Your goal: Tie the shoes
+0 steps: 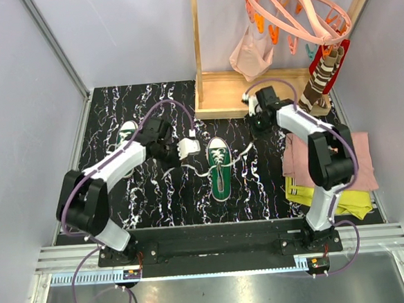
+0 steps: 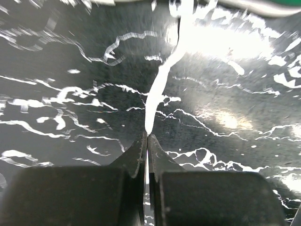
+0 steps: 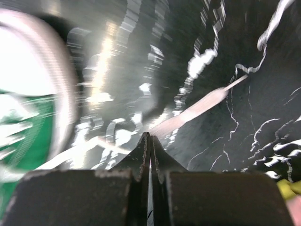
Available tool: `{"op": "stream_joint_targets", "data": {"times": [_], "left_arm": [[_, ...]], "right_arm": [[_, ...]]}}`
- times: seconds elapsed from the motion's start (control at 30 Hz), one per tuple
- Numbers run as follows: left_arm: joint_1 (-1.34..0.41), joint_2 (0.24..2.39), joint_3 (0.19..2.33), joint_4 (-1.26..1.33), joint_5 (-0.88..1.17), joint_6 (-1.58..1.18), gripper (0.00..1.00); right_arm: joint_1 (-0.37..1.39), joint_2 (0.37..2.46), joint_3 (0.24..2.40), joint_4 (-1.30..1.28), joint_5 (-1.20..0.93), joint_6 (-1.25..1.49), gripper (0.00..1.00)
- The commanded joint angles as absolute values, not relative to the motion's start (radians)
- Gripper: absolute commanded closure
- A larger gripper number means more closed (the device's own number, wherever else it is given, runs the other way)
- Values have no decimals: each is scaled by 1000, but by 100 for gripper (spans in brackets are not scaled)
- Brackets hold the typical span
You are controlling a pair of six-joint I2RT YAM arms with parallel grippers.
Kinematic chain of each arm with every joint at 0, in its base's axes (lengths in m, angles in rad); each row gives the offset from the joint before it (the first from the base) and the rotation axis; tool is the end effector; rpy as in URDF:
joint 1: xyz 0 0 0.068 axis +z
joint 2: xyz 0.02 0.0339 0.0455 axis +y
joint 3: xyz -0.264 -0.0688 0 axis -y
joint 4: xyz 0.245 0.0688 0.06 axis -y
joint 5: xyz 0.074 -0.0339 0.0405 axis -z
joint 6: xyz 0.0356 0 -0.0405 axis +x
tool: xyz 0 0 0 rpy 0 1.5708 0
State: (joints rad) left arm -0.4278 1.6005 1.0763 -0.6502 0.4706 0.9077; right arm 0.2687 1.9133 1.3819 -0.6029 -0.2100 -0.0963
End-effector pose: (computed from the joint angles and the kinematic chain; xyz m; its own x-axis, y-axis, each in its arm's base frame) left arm 0.2761 -0.1436 0.2092 -0.0997 0.8175 -0.5673 0.9871 0.1529 0.0468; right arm 0.3801 0.1124 0.1911 -0.8365 -0.3279 -0.4390 -0.4270 0.8921 0.1474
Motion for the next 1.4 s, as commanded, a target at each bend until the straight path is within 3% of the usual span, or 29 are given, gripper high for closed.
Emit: {"op": "stream_joint_targets", "data": {"times": [0.0,0.4,0.63,0.93,1.0,1.07,1.13,1.37], "left_arm": [[-434,1438,1040,-583,589,893,100],[-500,1167,807,-466,611,997,100],[-571,1029,715,-411,571,1023,100],[-670,928,634,-400,517,930,100],[-678,923,627,-394,508,899,100],[-680,922,626,-387,500,882,100],[-680,926,626,-380,497,861,100],[-621,1034,719,-345,511,718,100]], "right_arm": [[278,1740,1411,-552,-398,-147,100],[416,1857,1627,-469,-744,-72,100],[584,1948,1733,-469,-785,-115,100],[666,2048,1721,-517,-865,-196,100],[664,2054,1738,-541,-854,-190,84],[660,2048,1746,-557,-839,-198,56],[641,2025,1749,-560,-835,-192,40],[505,1938,1775,-591,-827,-199,32]]}}
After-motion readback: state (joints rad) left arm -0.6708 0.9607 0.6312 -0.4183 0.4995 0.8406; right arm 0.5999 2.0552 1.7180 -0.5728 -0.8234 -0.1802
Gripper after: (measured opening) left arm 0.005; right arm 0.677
